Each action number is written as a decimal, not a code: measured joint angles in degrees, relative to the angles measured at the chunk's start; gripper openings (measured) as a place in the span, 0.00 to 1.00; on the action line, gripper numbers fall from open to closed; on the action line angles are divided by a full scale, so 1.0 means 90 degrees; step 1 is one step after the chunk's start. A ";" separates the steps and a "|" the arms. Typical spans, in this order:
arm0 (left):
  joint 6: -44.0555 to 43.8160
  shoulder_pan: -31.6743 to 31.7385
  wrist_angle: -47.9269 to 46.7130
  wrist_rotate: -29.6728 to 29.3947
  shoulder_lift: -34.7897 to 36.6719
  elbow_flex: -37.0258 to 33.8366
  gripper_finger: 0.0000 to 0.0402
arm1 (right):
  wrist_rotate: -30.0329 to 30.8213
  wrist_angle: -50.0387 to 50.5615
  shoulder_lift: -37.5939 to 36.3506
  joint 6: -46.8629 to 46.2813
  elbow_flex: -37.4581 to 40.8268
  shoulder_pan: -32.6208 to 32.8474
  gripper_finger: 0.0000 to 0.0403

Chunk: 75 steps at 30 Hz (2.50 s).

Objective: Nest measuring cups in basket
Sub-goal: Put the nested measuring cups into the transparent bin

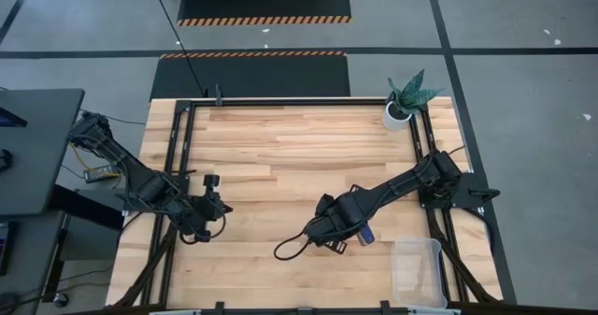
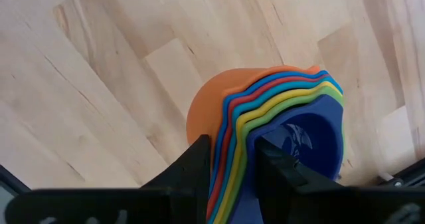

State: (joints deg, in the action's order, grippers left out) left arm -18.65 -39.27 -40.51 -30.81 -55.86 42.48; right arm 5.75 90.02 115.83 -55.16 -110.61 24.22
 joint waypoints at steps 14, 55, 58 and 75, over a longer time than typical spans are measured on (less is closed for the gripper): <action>0.0003 0.0000 0.0000 0.0001 0.0001 0.0000 0.02 | -0.0289 0.0000 -0.0002 -0.0041 -0.0002 0.0089 0.24; 0.0146 0.0000 0.0001 0.0000 0.0000 0.0000 0.02 | -0.0961 0.0000 -0.1008 -0.1128 -0.0007 0.1249 0.24; 0.0146 -0.0002 0.0002 0.0000 0.0000 0.0000 0.02 | -0.0986 0.0000 -0.1010 -0.1283 -0.0007 0.1383 0.24; -0.0161 -0.0002 0.0812 0.0015 0.0000 0.0000 0.02 | -0.0644 0.0000 -0.1010 -0.2082 -0.0007 0.1764 0.24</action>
State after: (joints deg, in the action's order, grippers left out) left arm -20.11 -39.29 -33.21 -30.67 -55.86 42.48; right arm -0.05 90.02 106.74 -73.90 -110.67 40.10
